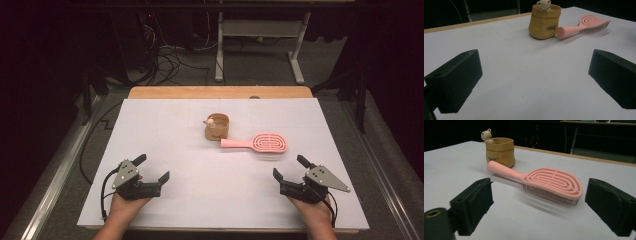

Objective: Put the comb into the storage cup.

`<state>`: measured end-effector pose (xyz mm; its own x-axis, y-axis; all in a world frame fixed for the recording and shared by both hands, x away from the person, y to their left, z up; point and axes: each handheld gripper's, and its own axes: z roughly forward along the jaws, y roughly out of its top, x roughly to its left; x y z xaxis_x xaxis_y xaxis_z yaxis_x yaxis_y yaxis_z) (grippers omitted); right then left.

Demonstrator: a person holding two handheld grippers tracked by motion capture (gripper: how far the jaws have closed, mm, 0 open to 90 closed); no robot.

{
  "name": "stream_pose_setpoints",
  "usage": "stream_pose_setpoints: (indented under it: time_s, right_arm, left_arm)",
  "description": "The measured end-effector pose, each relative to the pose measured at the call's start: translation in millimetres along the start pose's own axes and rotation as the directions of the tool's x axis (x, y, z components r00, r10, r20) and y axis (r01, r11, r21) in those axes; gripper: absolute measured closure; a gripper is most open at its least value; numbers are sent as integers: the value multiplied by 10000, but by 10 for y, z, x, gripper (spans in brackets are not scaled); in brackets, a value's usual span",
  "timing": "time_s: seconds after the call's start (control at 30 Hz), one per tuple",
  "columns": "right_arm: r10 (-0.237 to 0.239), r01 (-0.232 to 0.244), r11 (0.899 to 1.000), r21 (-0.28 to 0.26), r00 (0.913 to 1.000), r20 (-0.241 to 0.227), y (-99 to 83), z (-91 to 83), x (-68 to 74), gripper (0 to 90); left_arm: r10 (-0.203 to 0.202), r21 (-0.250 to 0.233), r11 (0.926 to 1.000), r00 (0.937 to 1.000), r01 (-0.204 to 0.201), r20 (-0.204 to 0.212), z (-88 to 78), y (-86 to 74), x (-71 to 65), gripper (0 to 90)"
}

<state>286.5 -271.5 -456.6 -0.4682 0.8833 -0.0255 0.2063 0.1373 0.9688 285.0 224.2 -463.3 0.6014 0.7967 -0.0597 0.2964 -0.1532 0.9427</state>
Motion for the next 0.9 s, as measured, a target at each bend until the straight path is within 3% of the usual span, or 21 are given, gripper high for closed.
stream_pose_setpoints:
  time_s: [0.3,0.43,0.6,0.9]
  right_arm:
    - [312,-311,9995,90,9994,-131,0,-37,-23,416]
    - [489,-472,9969,624,9985,-262,-12,-42,-20,630]
    - [605,-571,9944,889,9975,-360,-5,-56,-28,876]
    - [383,-325,9940,1045,9978,-542,30,-12,28,900]
  left_arm:
    - [-28,-141,9999,9998,31,187,-18,8,15,0]
    - [-183,-160,9997,9995,187,243,-14,21,10,0]
    - [-149,-197,9997,9997,153,213,10,28,-10,0]
    - [4,-143,9999,9996,0,287,53,22,-54,0]
